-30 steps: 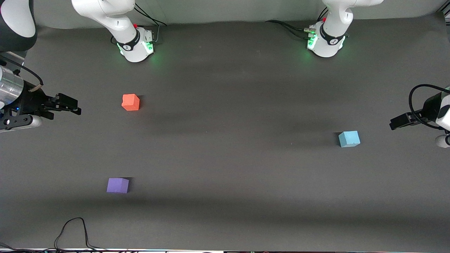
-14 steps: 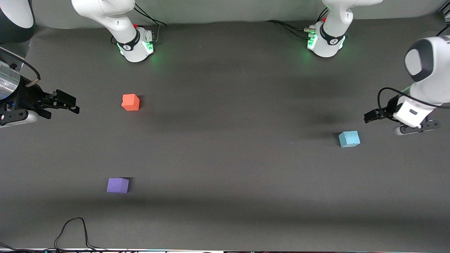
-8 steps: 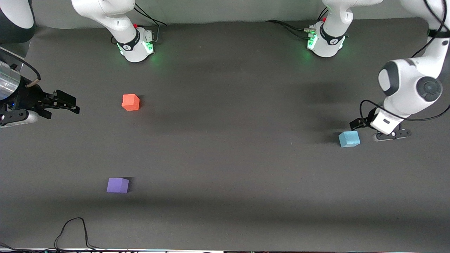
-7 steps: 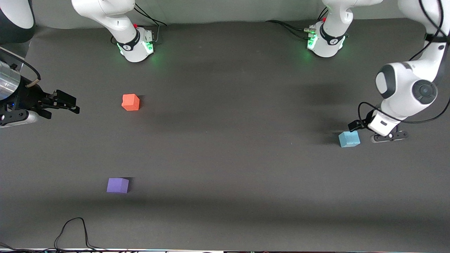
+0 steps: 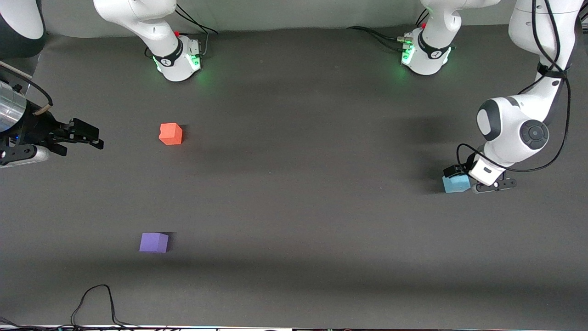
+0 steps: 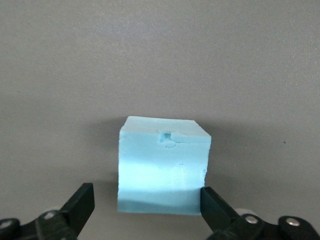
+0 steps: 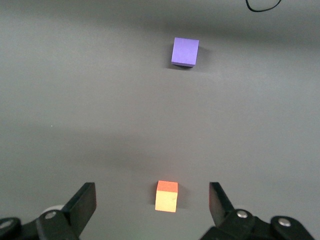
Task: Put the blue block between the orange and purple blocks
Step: 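Close the left gripper on the light blue block and lift it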
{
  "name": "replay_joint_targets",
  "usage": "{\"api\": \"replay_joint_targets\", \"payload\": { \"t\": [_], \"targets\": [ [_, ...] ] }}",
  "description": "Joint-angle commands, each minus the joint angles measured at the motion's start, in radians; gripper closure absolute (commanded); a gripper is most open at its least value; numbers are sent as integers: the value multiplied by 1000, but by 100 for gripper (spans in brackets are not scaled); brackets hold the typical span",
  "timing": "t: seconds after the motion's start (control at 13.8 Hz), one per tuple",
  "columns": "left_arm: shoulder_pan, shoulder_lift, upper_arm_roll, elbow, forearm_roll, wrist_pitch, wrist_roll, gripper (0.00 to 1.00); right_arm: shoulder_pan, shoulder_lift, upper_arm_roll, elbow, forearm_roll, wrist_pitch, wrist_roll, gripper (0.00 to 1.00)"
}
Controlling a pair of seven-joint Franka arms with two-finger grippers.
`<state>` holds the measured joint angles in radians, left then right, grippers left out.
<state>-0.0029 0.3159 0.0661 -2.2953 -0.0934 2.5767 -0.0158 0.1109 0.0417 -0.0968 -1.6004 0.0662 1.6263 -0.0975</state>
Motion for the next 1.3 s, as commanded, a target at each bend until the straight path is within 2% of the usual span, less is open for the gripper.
{"api": "replay_joint_targets", "payload": {
  "t": [0.0, 0.87, 0.94, 1.01, 1.09, 1.23],
  "targets": [
    [-9, 26, 3, 3, -25, 36, 22, 2, 6, 0, -6, 3, 4, -8, 9, 0],
    [1, 75, -6, -3, -25, 97, 23, 2, 6, 1, -9, 2, 4, -8, 9, 0],
    [1, 77, -6, -4, -25, 97, 25, 15, 6, 1, -9, 0, 4, -8, 9, 0],
    [0, 75, -6, -3, -25, 97, 25, 60, 4, 1, -11, 0, 6, -8, 9, 0],
    [-2, 71, -6, -4, -26, 96, 33, 95, 4, 1, -11, 0, 4, -9, 9, 0],
    [0, 55, -6, -1, -26, 82, 34, 94, 4, 1, -11, -1, 4, -8, 9, 0]
  ]
}}
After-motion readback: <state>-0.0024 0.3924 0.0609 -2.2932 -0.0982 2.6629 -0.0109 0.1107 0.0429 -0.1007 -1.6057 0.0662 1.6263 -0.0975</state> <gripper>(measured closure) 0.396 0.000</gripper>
